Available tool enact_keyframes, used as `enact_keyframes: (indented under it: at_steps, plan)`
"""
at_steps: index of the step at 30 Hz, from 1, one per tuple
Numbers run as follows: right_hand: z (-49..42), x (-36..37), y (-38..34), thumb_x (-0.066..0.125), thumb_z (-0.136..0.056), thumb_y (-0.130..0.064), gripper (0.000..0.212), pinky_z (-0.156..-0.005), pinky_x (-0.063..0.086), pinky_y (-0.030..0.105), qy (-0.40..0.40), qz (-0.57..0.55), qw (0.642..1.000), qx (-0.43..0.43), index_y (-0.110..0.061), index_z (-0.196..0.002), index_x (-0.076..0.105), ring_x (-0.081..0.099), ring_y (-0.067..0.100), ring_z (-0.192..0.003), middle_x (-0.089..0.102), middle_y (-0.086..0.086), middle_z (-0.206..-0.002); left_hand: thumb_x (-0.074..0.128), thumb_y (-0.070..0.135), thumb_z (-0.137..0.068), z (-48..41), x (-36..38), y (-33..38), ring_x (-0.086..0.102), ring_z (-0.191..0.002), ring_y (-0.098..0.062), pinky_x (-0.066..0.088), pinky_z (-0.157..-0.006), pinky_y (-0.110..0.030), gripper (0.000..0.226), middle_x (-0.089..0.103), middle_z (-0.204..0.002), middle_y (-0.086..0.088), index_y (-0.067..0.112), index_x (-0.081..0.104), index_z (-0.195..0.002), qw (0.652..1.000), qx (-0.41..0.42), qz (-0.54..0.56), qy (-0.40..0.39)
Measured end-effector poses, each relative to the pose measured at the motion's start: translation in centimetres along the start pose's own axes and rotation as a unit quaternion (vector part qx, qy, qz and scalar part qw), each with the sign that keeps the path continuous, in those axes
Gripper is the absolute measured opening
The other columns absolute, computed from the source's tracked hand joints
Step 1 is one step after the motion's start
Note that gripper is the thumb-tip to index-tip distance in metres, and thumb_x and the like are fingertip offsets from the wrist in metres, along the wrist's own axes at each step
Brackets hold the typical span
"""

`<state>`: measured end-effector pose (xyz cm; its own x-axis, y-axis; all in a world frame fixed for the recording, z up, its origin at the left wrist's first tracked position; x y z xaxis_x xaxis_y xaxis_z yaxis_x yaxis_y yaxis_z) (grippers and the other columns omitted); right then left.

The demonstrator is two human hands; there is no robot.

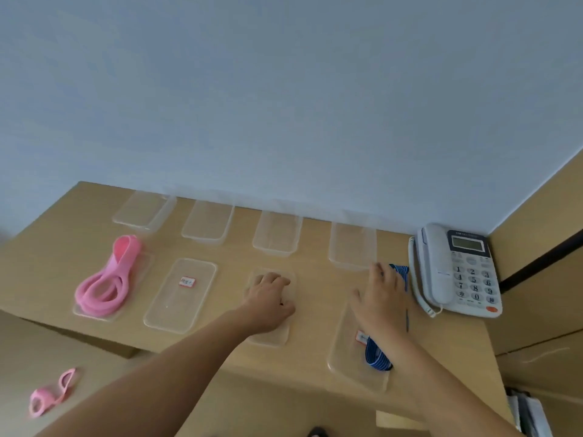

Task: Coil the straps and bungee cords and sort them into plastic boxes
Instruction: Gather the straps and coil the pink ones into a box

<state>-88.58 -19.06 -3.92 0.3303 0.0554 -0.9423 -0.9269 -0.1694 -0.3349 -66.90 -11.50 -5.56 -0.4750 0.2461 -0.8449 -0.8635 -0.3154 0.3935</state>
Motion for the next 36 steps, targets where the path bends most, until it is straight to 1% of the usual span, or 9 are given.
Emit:
enact_keyframes:
  at_steps: [8,11,15,21,26,29,31,32,36]
  plan:
    - [4.4,4.1,-19.5,0.049,-0.093,-0.045,0.055,-0.104,0.038,0.041,-0.208,0.033,0.960,-0.186,-0.019,-0.141,0.042,0.032,0.027,-0.135,0.039,0.003,-0.146,0.057,0.037,-0.092,9.1,-8.2,-13.1,0.030,-0.141,-0.025,0.023,-0.118,-0.038,0.058,0.038,-0.152,-0.002,0.020,0.042,-0.145,0.986,-0.092,0.074,0.116]
    - [8.1,5.3,-28.9,0.050,-0.093,-0.048,0.063,-0.107,0.035,0.042,-0.231,0.025,0.939,-0.253,-0.017,-0.146,0.037,0.031,0.029,-0.137,0.036,0.005,-0.150,0.058,0.035,-0.092,15.8,-10.9,-21.0,0.028,-0.142,-0.028,0.027,-0.116,-0.039,0.059,0.036,-0.153,-0.005,0.019,0.041,-0.146,0.969,-0.146,0.118,0.162]
    - [15.1,5.8,-42.3,0.055,-0.090,-0.051,0.052,-0.104,0.041,0.043,-0.230,-0.021,0.907,-0.352,-0.021,-0.132,0.052,0.043,0.030,-0.128,0.048,0.005,-0.139,0.056,0.036,-0.093,26.5,-13.9,-31.3,0.034,-0.137,-0.025,0.031,-0.110,-0.035,0.057,0.039,-0.151,-0.002,0.021,0.041,-0.146,0.935,-0.209,0.155,0.240]
    - [27.6,8.0,-57.1,0.051,-0.094,-0.050,0.061,-0.114,0.025,0.037,-0.248,-0.052,0.839,-0.481,-0.020,-0.146,0.039,0.028,0.021,-0.141,0.037,0.000,-0.152,0.056,0.039,-0.094,42.3,-14.8,-43.3,0.040,-0.134,-0.019,0.034,-0.110,-0.034,0.053,0.043,-0.148,0.002,0.022,0.045,-0.143,0.858,-0.298,0.231,0.348]
    - [36.2,10.7,-63.9,0.051,-0.094,-0.052,0.064,-0.112,0.022,0.028,-0.298,-0.054,0.768,-0.564,-0.021,-0.148,0.037,0.024,0.015,-0.141,0.033,-0.005,-0.153,0.062,0.035,-0.094,52.4,-11.5,-50.0,0.051,-0.118,-0.013,0.037,-0.097,-0.026,0.044,0.053,-0.135,0.003,0.024,0.053,-0.136,0.763,-0.370,0.331,0.415]
    - [39.1,13.4,-66.7,0.050,-0.094,-0.051,0.063,-0.114,0.020,0.026,-0.327,-0.043,0.731,-0.598,-0.021,-0.148,0.038,0.023,0.010,-0.141,0.032,-0.007,-0.153,0.061,0.029,-0.096,56.2,-9.0,-53.3,0.057,-0.116,-0.018,0.045,-0.103,-0.038,0.040,0.060,-0.126,-0.004,0.017,0.055,-0.133,0.697,-0.404,0.401,0.436]
    - [40.3,15.7,-68.5,0.050,-0.095,-0.051,0.063,-0.115,0.019,0.026,-0.349,-0.029,0.709,-0.612,-0.021,-0.149,0.037,0.022,0.009,-0.141,0.031,-0.008,-0.153,0.060,0.026,-0.097,57.7,-7.8,-55.4,0.059,-0.103,-0.007,0.048,-0.092,-0.024,0.037,0.063,-0.115,0.001,0.015,0.056,-0.132,0.661,-0.419,0.435,0.445]
    - [40.7,16.9,-69.4,0.050,-0.095,-0.051,0.062,-0.115,0.019,0.026,-0.359,-0.025,0.699,-0.618,-0.021,-0.149,0.036,0.023,0.009,-0.141,0.031,-0.008,-0.152,0.059,0.024,-0.097,58.2,-7.4,-56.4,0.058,-0.100,-0.003,0.047,-0.087,-0.019,0.033,0.063,-0.110,0.005,0.016,0.057,-0.129,0.648,-0.424,0.447,0.449]
    - [41.3,22.4,-74.0,0.053,-0.094,-0.049,0.057,-0.107,0.019,0.018,-0.405,-0.037,0.671,-0.620,-0.026,-0.145,0.040,0.025,-0.002,-0.129,0.035,-0.015,-0.143,0.059,0.025,-0.098,58.3,-7.4,-61.8,0.060,-0.108,-0.009,0.047,-0.093,-0.028,0.015,0.063,-0.106,0.013,0.033,0.056,-0.110,0.616,-0.444,0.475,0.444]
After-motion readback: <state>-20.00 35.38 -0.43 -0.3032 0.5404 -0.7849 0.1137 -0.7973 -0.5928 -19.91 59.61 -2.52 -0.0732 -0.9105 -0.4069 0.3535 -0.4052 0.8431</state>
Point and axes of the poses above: each hand's wrist, its own z-axis away from the middle knuckle, its own x-axis out of the palm, y = z × x, the point moved 6 cm from there along -z, towards the middle knuckle
